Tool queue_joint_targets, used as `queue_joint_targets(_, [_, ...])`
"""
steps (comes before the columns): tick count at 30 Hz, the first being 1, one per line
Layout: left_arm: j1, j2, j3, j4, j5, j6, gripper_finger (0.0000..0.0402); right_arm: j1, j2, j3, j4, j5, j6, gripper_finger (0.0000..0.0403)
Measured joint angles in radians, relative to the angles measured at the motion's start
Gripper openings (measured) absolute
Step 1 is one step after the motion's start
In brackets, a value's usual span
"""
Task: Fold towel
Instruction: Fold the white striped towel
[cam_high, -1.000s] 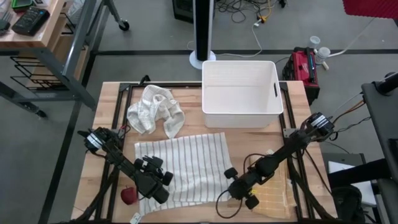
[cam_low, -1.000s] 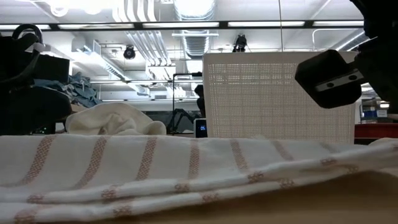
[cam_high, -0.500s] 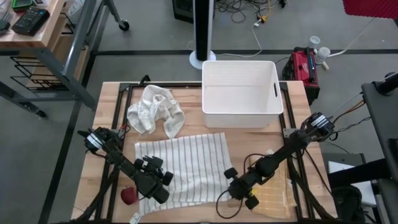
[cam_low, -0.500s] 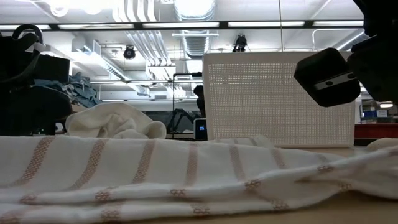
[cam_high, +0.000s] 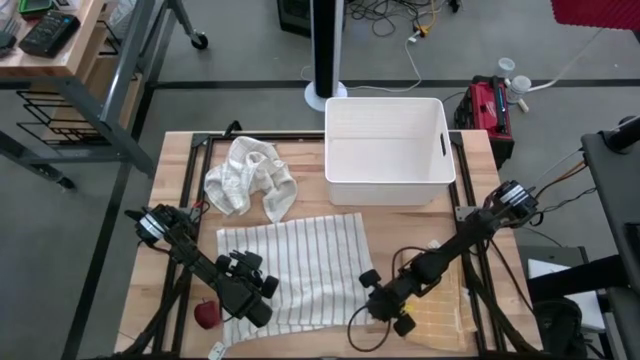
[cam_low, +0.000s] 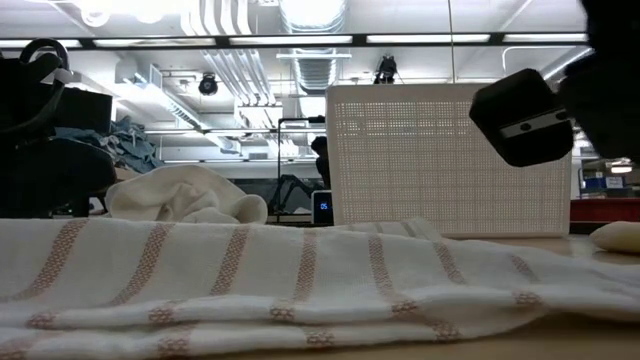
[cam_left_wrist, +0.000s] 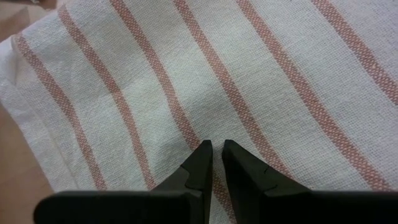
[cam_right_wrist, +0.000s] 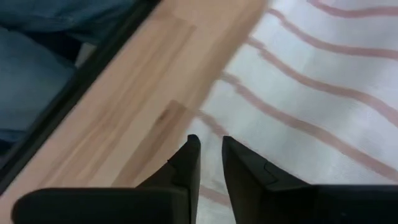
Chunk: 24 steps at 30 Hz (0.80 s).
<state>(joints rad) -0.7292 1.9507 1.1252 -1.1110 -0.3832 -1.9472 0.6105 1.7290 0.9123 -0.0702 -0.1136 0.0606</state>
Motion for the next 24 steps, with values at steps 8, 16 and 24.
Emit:
queue_joint_targets(8, [0.0, 0.0, 0.0, 0.0, 0.0, 0.0, 0.0036, 0.02, 0.0, 0.0, 0.001, 0.039, -0.006, 0.0124])
queue_joint_targets(16, [0.0, 0.0, 0.0, 0.001, 0.0, 0.0, 0.0036, 0.023, 0.081, 0.001, 0.06, 0.027, -0.01, 0.0155])
queue_joint_targets(24, [0.0, 0.0, 0.0, 0.001, 0.0, 0.0, 0.0036, 0.022, 0.094, 0.001, 0.074, 0.05, -0.028, 0.0119])
